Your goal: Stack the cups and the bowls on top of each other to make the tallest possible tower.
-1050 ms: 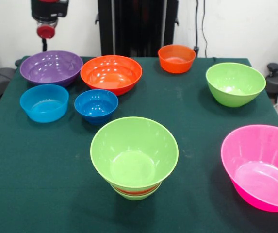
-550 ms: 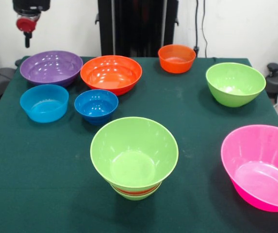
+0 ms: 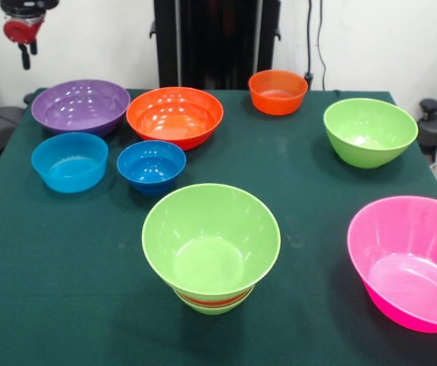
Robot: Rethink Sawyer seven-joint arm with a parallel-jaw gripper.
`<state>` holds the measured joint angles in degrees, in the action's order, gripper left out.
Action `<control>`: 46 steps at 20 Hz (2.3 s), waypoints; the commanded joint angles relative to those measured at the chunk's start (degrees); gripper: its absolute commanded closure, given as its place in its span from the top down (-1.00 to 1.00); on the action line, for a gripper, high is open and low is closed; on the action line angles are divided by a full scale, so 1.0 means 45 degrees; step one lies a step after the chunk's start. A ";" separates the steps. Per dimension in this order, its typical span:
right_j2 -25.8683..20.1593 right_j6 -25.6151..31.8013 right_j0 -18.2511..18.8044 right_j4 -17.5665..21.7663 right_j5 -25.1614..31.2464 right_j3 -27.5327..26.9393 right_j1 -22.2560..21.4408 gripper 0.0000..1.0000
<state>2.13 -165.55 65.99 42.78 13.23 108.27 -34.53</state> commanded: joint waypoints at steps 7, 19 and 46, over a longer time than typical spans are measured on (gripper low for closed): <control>-0.2863 0.2405 -0.0129 -0.0459 0.1608 -0.0154 -0.0200 1.00; -0.2991 0.1469 -0.1016 -0.1159 0.2275 -0.0624 0.0111 1.00; -0.2091 0.0177 -0.2824 -0.1745 0.2157 -0.1644 0.0871 1.00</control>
<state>-5.19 -165.55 57.61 37.51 19.09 105.83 -34.20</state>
